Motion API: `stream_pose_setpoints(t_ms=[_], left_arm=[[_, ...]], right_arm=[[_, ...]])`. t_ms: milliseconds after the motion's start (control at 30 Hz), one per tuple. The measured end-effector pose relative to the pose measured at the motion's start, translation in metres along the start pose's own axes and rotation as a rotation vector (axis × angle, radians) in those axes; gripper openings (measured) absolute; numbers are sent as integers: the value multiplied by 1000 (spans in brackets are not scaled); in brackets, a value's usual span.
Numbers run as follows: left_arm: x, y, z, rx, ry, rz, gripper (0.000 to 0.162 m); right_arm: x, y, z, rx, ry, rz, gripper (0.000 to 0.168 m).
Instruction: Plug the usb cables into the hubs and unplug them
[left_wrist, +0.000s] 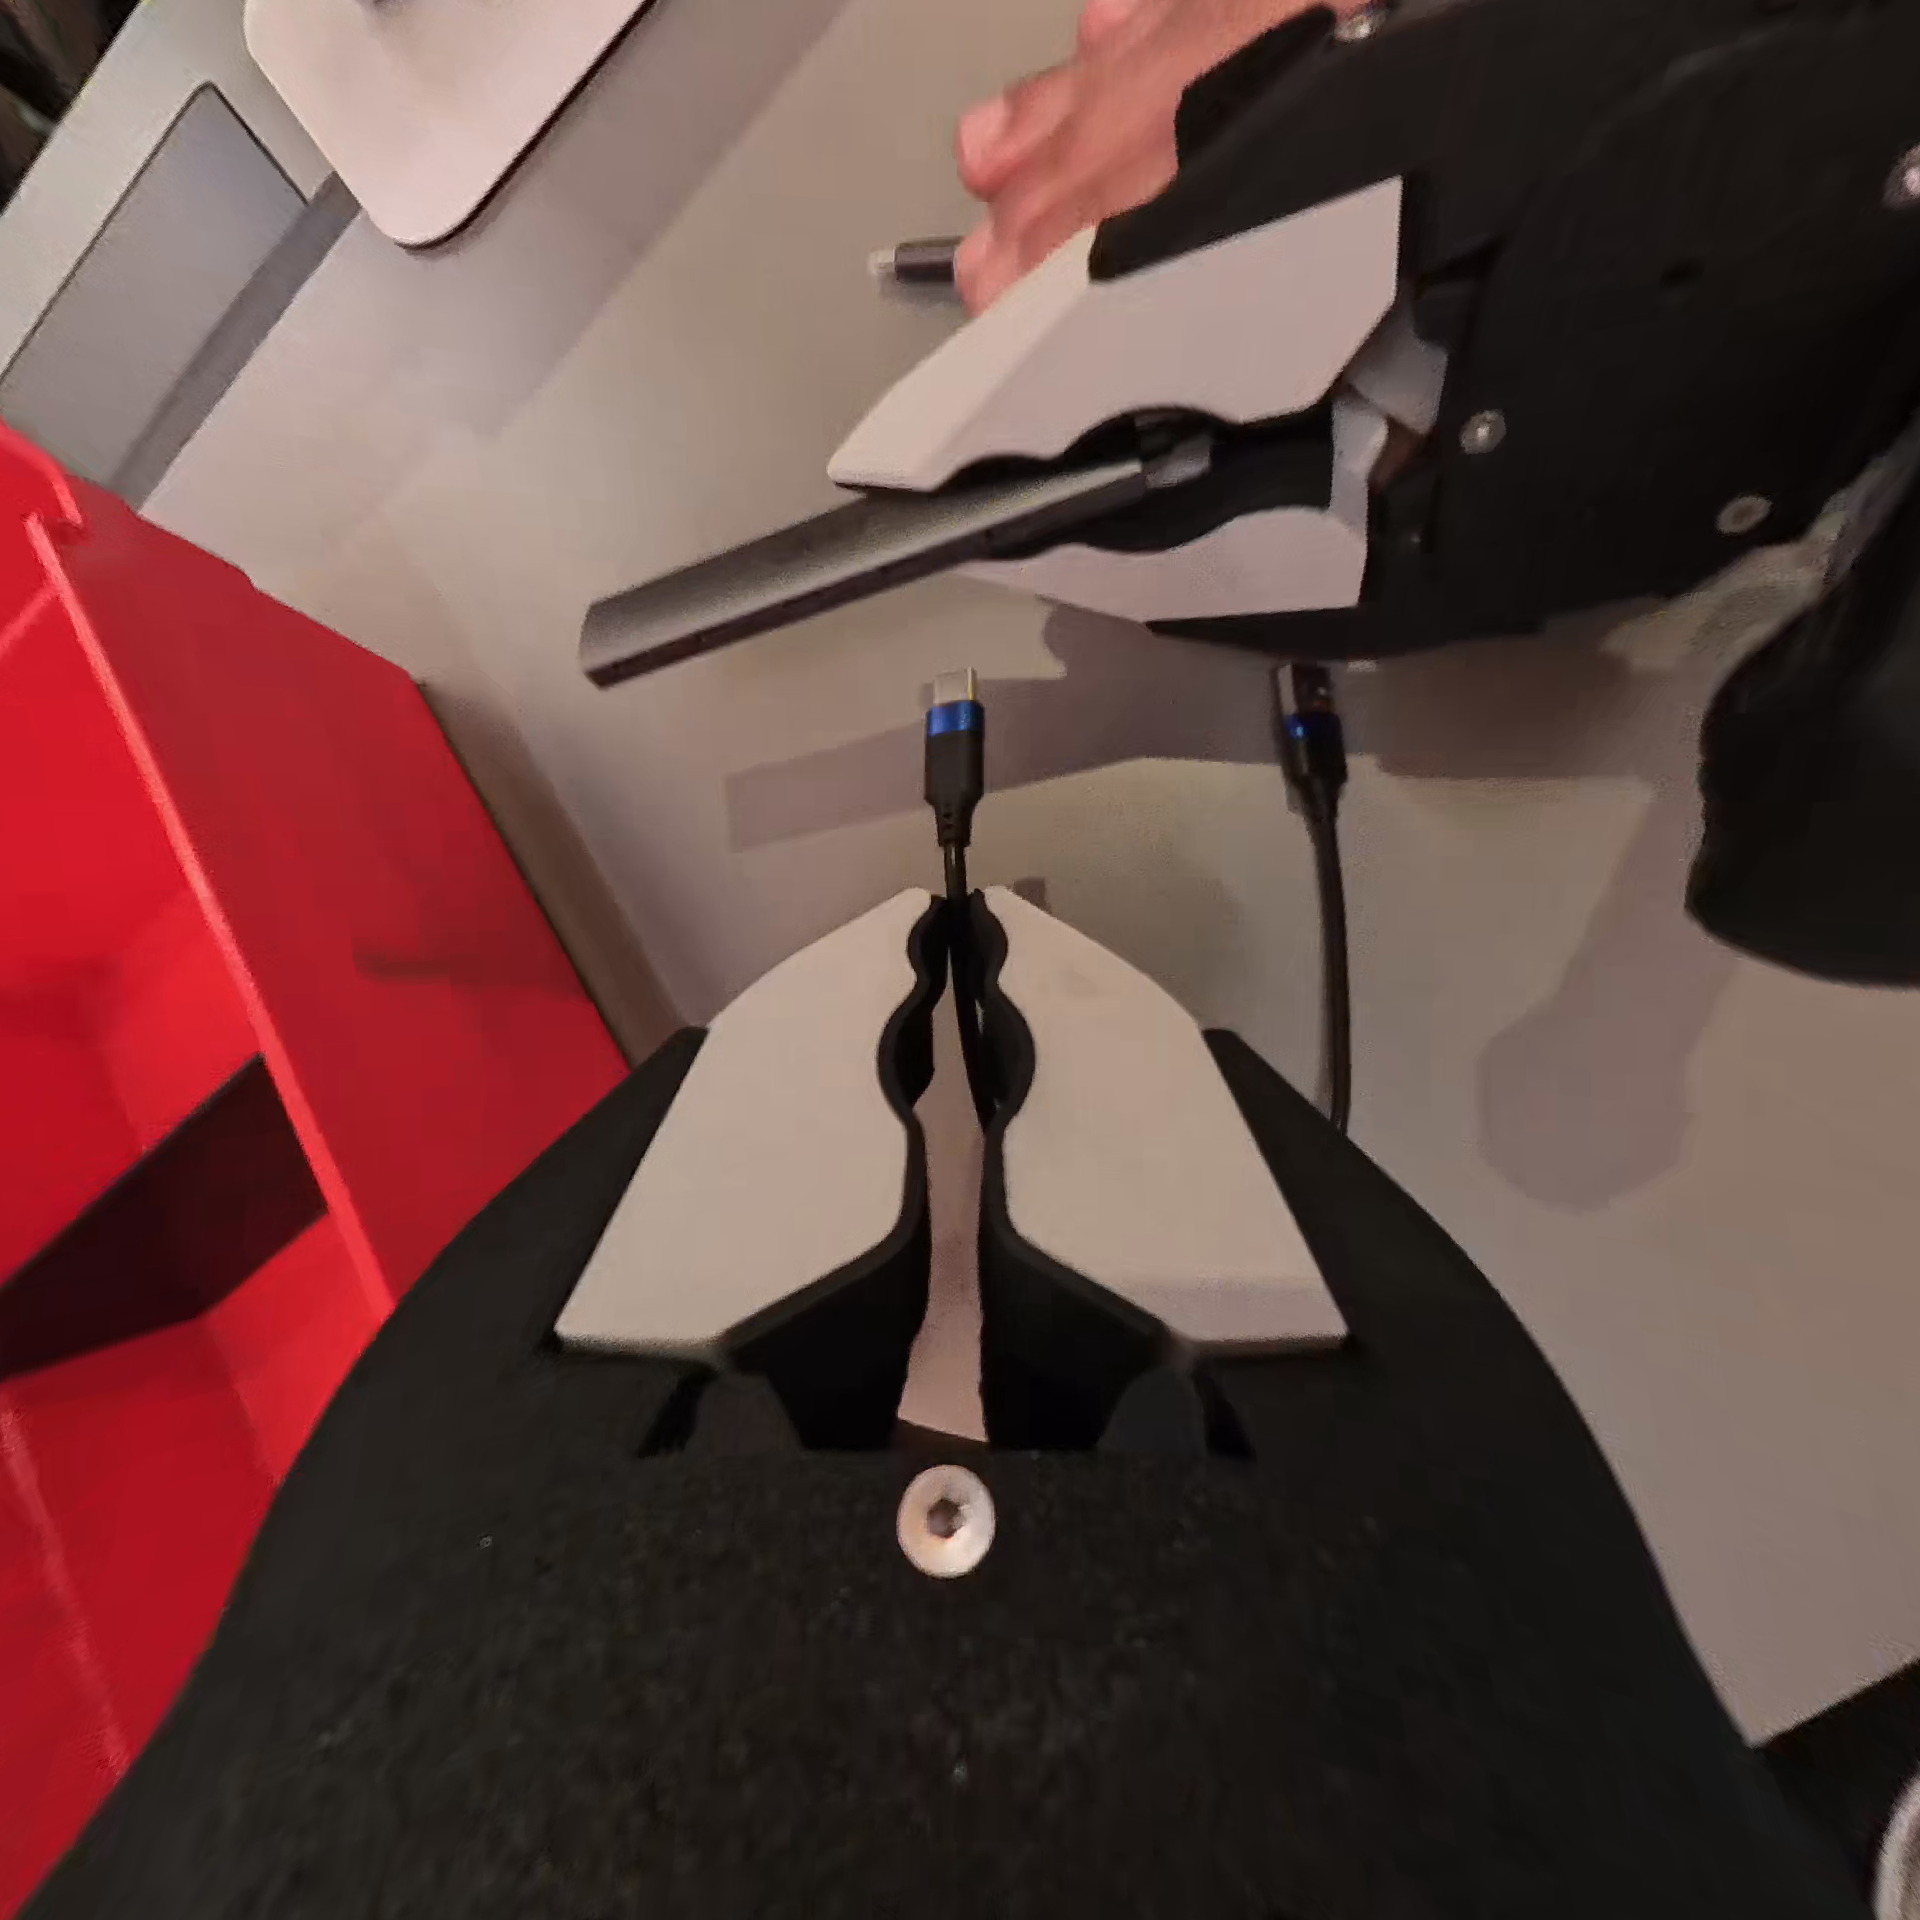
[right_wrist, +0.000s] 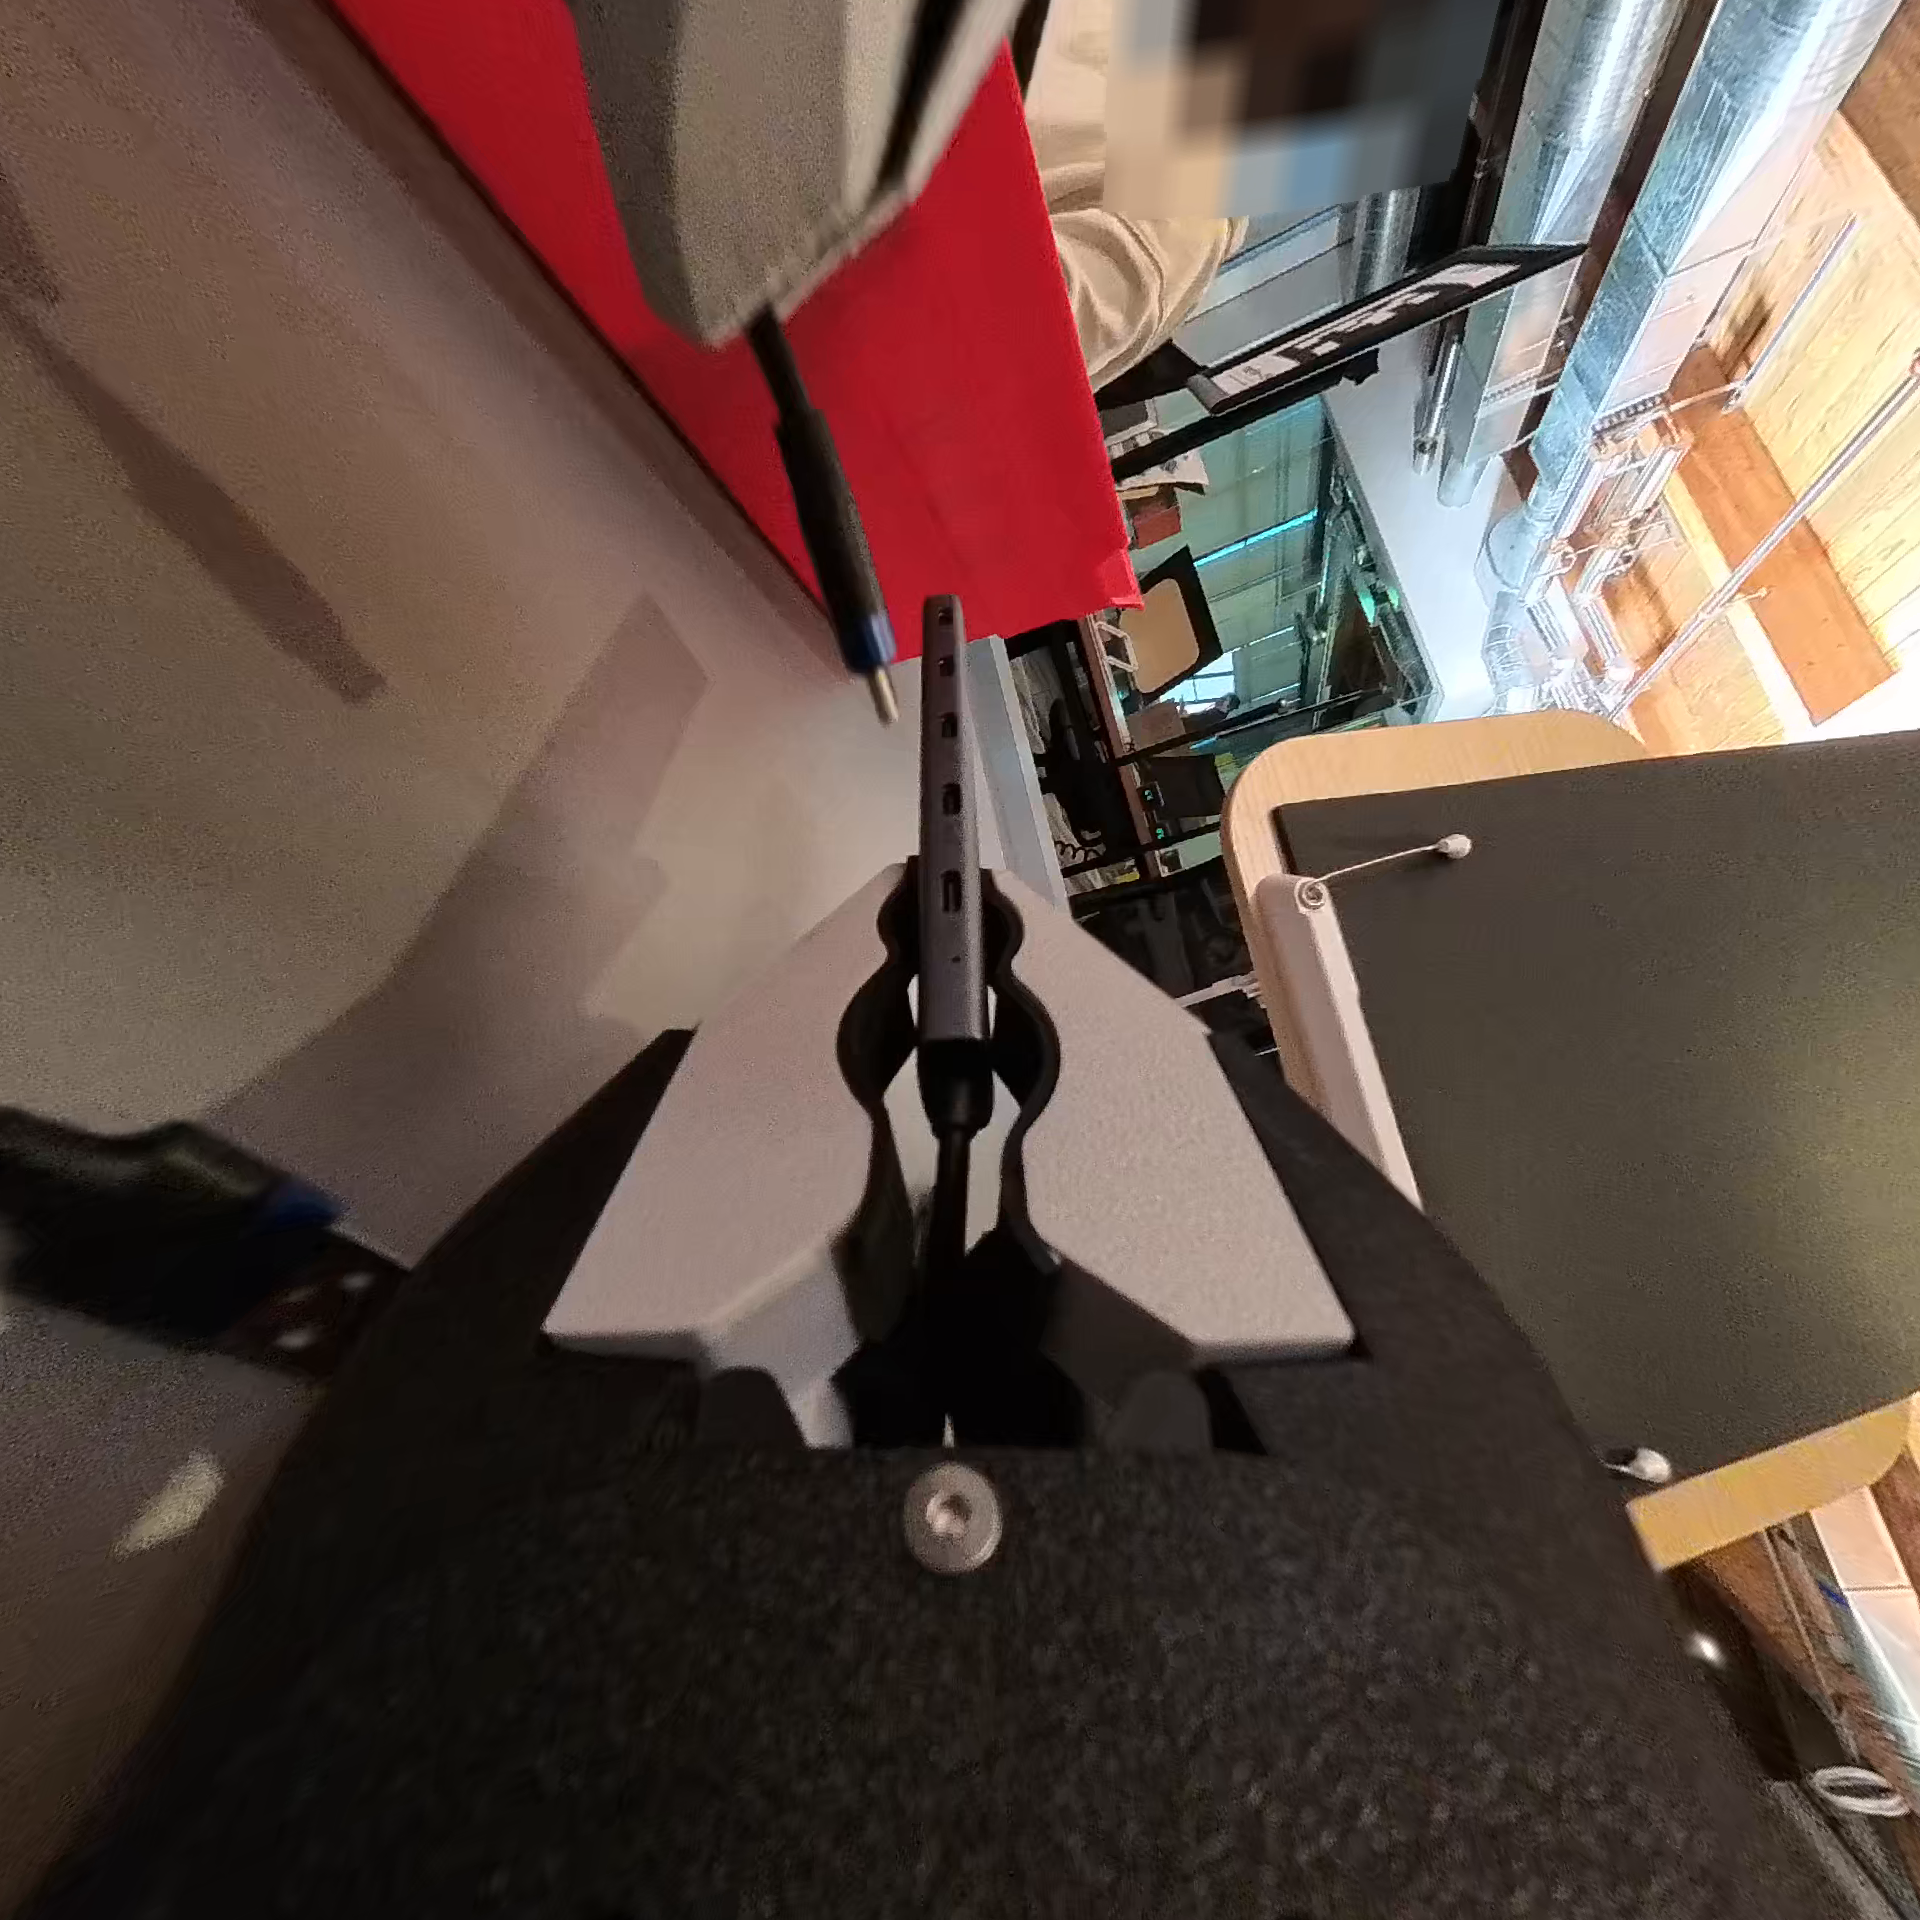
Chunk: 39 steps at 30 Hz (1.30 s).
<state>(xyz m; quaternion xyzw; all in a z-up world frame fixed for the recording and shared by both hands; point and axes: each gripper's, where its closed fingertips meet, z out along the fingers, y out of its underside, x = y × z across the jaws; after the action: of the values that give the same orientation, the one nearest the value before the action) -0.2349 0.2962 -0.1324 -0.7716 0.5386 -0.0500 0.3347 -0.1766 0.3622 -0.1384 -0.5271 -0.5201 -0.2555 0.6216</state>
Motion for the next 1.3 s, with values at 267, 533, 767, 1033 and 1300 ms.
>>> stream_pose_setpoints(t_ms=[267,533,767,1033,1300], left_arm=[[-9,-4,11,-6,9,-25,3],[-8,-2,14,-9,3,-42,3],[-6,-3,16,8,-2,-39,3],[-2,-20,20,196,70,-155,3],[-2,-22,20,264,101,-200,3]], right_arm=[[-6,-7,-1,2,4,-89,6],[-10,-9,0,4,-5,-109,6],[-11,-8,0,-3,-8,-111,6],[0,-8,-6,6,21,-66,6],[6,-10,-7,-17,65,-150,5]])
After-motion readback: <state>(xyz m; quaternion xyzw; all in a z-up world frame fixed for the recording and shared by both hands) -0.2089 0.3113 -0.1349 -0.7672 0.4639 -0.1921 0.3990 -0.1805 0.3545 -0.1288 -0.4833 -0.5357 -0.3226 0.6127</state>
